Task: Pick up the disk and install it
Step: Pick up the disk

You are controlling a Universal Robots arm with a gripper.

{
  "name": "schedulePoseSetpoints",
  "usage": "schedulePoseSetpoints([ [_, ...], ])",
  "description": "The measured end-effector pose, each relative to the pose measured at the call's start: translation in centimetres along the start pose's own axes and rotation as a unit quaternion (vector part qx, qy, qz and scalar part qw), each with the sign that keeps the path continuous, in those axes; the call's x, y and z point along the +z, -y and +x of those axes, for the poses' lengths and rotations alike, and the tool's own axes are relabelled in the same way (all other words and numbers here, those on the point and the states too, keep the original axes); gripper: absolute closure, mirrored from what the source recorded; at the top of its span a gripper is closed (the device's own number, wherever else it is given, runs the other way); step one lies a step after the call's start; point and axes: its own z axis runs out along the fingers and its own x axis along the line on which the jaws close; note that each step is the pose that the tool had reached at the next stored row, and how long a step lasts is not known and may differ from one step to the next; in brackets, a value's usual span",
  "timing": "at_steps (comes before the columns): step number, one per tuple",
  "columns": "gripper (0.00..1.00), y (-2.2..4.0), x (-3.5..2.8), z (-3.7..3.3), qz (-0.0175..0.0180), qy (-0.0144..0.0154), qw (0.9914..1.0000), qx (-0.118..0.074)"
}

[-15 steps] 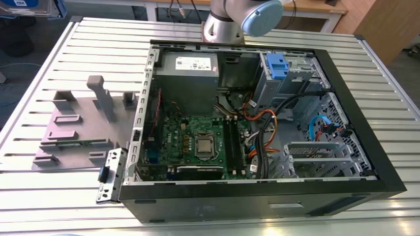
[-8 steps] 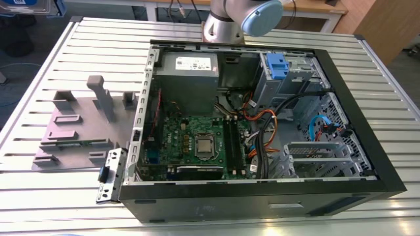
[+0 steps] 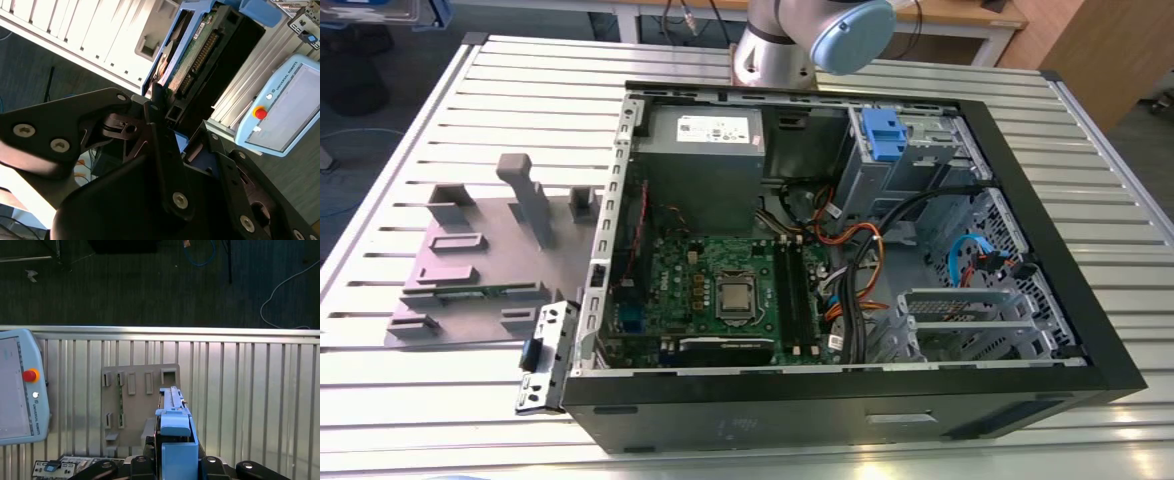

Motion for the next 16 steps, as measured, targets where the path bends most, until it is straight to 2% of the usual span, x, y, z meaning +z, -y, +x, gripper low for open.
schedulePoseSetpoints([
  [16, 0.64, 0.03, -0.79, 0.03, 0.0000, 0.0000, 1.00000, 0.000],
])
